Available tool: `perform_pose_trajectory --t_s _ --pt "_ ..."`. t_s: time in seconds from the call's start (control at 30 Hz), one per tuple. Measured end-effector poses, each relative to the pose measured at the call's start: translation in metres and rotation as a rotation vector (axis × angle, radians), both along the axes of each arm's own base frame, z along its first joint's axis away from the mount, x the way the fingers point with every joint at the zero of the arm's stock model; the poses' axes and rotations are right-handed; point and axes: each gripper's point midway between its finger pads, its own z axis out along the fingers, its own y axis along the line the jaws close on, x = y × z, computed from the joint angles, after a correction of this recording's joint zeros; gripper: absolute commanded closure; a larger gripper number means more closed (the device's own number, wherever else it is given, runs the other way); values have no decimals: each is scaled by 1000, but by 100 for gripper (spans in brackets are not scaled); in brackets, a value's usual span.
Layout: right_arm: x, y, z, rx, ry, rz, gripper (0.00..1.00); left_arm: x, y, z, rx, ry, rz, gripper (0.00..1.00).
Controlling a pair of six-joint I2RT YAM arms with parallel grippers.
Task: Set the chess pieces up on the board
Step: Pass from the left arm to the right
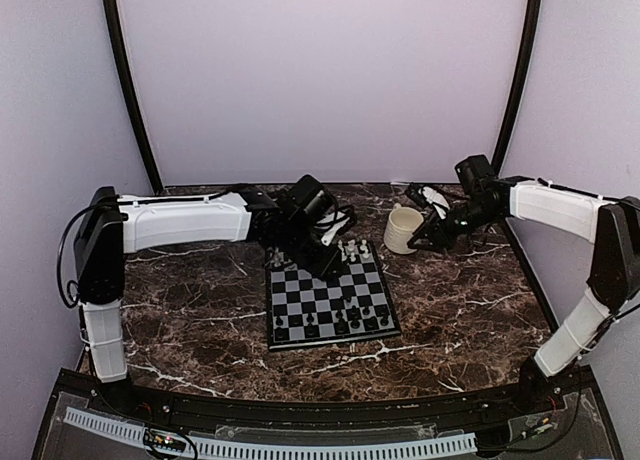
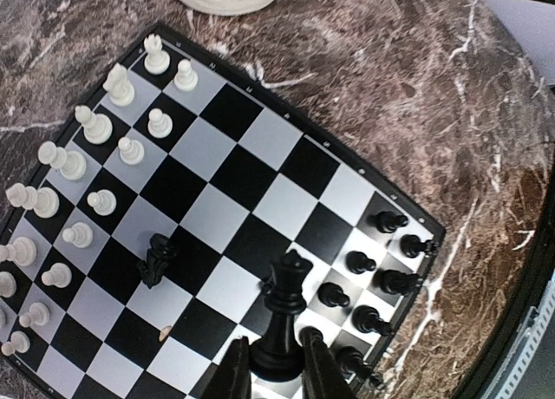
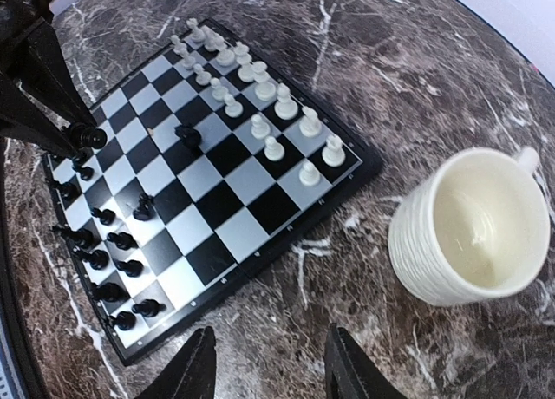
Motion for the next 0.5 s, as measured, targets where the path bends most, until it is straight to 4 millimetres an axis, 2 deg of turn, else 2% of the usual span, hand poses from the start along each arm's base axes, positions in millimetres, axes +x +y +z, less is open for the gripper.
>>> perform_pose_trajectory --t_s 0.1,0.2,0.4,0.5 --pt "3 23 12 20 22 51 56 -4 -1 25 -104 -53 -17 92" --pt "4 43 22 47 51 87 56 -9 1 40 -190 -90 -33 92" --pt "-6 87 42 121 136 159 54 -13 -4 51 -305 -129 -65 91" --pt "-12 102 47 154 179 186 53 -15 -8 52 -341 -133 -81 91"
